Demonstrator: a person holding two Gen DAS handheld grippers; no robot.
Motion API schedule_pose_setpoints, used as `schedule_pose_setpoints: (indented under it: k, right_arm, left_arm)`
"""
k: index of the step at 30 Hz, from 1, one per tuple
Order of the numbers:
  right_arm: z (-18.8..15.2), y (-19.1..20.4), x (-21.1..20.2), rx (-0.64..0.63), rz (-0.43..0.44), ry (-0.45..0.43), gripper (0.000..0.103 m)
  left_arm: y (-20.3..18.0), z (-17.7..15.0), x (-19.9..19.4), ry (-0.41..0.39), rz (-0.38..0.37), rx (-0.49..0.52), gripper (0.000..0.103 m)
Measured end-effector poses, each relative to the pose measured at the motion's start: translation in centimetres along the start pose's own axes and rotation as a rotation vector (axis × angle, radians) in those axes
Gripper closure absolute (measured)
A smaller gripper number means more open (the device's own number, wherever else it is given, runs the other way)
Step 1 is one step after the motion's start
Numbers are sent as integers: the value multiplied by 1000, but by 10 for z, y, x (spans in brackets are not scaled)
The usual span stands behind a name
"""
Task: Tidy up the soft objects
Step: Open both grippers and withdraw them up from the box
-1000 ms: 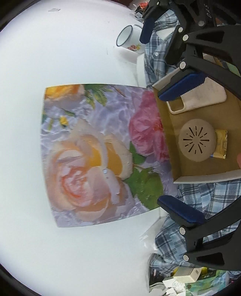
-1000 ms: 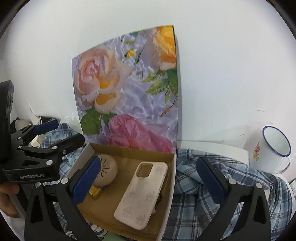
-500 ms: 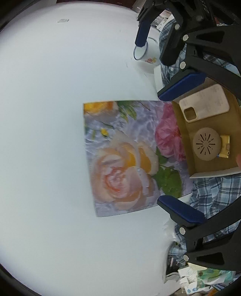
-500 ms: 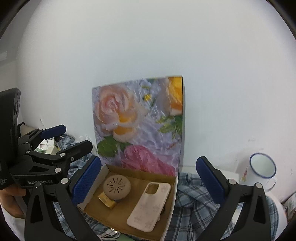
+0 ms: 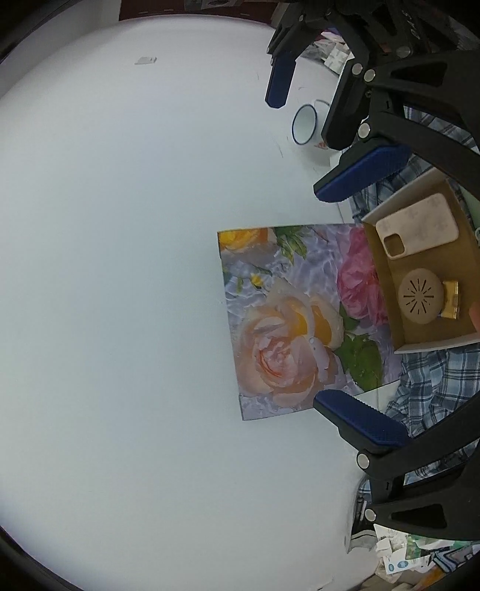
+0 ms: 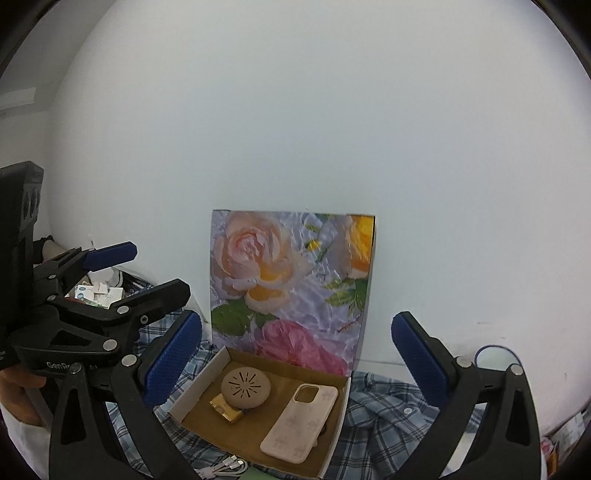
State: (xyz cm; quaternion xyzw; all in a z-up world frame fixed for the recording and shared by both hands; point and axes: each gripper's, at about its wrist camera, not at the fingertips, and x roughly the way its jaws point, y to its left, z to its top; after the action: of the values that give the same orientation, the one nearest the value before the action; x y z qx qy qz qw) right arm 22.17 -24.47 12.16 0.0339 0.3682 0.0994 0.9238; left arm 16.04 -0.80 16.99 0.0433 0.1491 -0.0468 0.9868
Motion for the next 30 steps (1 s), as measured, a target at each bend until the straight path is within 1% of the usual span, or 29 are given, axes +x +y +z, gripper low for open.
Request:
schedule_pose_setpoints:
  k: [2,5,9,13,16,23,30]
  right_arm:
    - [4,2,-7,-6,1,-1,0]
    - [11,6,-21,-32,-23,-20,0]
    - [21,10,-40,-43,-15,-50,0]
    - [28,17,-55,-67,-18,-60,0]
    - [29,23,-70,-89,-30,-73,0]
    - [19,34,-94,-101,-34,-84,0]
    - [-10,42,-92,-108,-4,-30,0]
  left_arm:
    - [-2,3,-9,-16,7,4,0]
    - [-6,10,-22,-38,14,8,0]
    - [-8,21,-39,-56,5,2,0]
    - [-14,28,-58,-79,40,22,0]
    - [-18,28,-73,-90,47,30,0]
    - [-24,17,-97,-89,39,38,0]
    - [-28,-15,-102,-38,63,48,0]
